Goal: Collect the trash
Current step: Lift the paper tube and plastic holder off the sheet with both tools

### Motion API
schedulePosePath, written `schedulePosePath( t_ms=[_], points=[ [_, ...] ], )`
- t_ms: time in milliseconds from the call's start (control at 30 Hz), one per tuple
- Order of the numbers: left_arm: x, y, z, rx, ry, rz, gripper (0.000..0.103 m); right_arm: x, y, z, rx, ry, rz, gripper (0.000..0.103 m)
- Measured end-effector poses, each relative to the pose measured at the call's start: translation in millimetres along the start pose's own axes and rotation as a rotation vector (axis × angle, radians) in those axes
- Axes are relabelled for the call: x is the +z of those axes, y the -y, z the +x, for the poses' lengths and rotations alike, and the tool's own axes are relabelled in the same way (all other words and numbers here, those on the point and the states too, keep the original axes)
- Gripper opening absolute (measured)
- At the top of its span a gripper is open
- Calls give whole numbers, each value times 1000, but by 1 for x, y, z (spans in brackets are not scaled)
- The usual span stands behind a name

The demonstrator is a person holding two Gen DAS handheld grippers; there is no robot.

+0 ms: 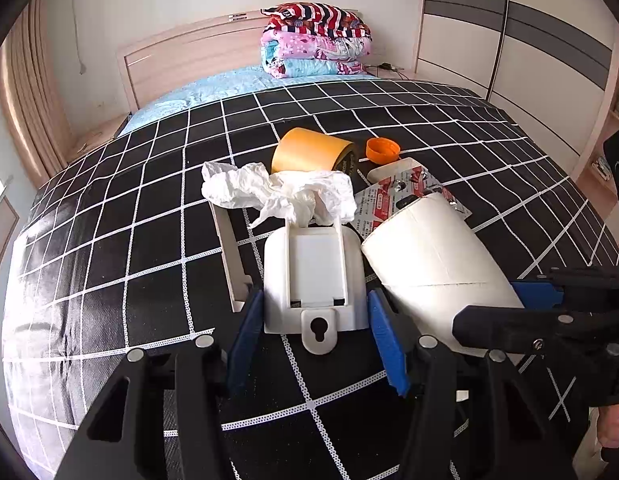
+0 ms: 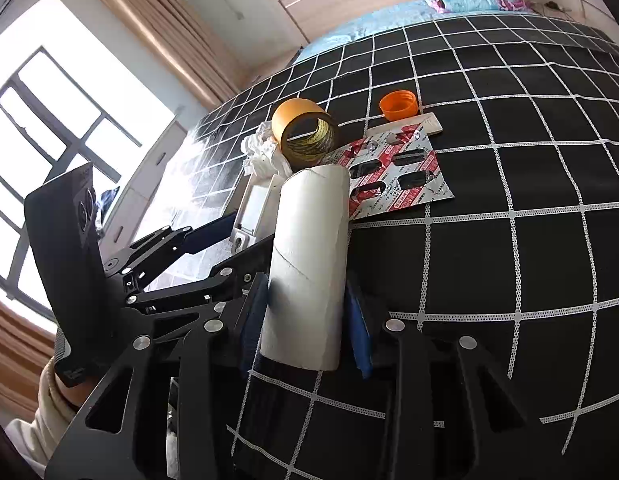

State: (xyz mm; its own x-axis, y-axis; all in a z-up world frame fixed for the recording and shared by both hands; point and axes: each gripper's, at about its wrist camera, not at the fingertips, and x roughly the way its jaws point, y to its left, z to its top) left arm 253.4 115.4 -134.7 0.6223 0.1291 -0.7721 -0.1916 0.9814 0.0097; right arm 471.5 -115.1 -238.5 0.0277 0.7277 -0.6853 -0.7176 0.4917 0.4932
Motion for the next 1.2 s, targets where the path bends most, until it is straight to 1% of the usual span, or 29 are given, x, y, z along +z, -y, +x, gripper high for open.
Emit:
schedulePosePath(
  t_ms=[233,667,900,1200],
  points=[
    [-8,4,-21,-2,24,26,52,-3,-5,-15,14,32,-10,32],
    [-37,20,-84,-26,89,53,52,-23,-16,-49,8,65,-25,32],
    [-61,31,-113,-40,113,73,52,-43,-23,-68,-1,76,-47,32],
    [-100,43,-141,-56,121,81,52,-83,-34,-85,3,66,-88,32]
  ],
)
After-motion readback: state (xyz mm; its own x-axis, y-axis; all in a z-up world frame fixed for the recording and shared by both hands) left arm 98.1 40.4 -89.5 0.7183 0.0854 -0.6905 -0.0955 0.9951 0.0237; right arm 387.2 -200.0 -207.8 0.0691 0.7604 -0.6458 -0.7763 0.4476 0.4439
